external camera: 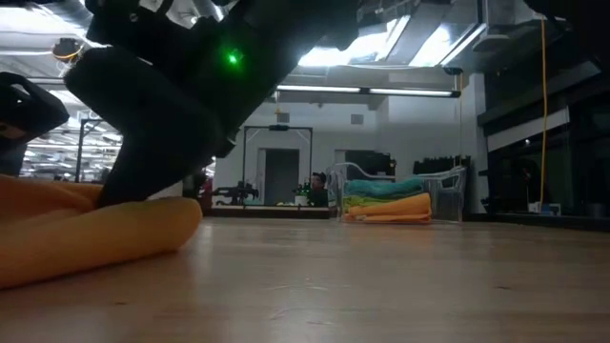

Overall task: Fold microfiber towels
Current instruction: Fold the orange microfiber towel

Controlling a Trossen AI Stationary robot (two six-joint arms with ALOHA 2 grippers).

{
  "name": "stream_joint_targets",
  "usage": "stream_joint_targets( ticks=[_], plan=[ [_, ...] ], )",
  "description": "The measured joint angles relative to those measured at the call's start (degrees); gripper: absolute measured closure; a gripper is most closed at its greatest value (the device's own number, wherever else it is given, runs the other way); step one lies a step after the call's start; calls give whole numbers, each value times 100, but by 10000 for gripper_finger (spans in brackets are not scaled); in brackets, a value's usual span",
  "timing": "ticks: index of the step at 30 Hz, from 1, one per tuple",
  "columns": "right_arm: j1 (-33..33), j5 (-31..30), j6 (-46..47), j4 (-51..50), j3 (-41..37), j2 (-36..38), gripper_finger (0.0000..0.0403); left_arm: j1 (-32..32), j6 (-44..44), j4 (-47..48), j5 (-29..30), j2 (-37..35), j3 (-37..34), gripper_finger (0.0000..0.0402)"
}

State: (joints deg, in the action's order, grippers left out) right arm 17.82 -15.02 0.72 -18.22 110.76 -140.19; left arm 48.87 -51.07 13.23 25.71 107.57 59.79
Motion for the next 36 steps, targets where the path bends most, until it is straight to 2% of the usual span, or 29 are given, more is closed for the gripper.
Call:
stream_joint_targets(
  ticks=[5,11,15,19,22,25,29,31,35,36],
  plan=[
    [-7,-43,-147,-36,0,138,264,1,-1,-43,-13,0,0,301],
    [-4,-485,-236,-288,2,590,204,1,11,-44,-13,-17,0,301],
    [-4,-743,-77,-743,9,1112,192,1,47,-38,29,-163,0,301],
    [24,-668,263,-1480,11,1555,190,-19,264,44,36,-555,0,301],
    [101,-603,620,-1962,11,1759,190,-21,322,467,60,-1046,2,301],
    [221,-555,928,-1998,-85,1749,190,3,96,1350,55,-1588,2,301],
    [366,27,1257,-642,-645,1523,189,105,-234,2619,186,-2226,2,301],
    [433,314,1253,617,-1002,1289,189,146,-235,2923,394,-2465,2,301],
    [544,169,1038,2978,-1352,623,189,189,-39,3049,928,-2691,2,301],
    [558,34,924,3231,-1330,465,189,189,34,3041,966,-2697,2,301]
  ],
)
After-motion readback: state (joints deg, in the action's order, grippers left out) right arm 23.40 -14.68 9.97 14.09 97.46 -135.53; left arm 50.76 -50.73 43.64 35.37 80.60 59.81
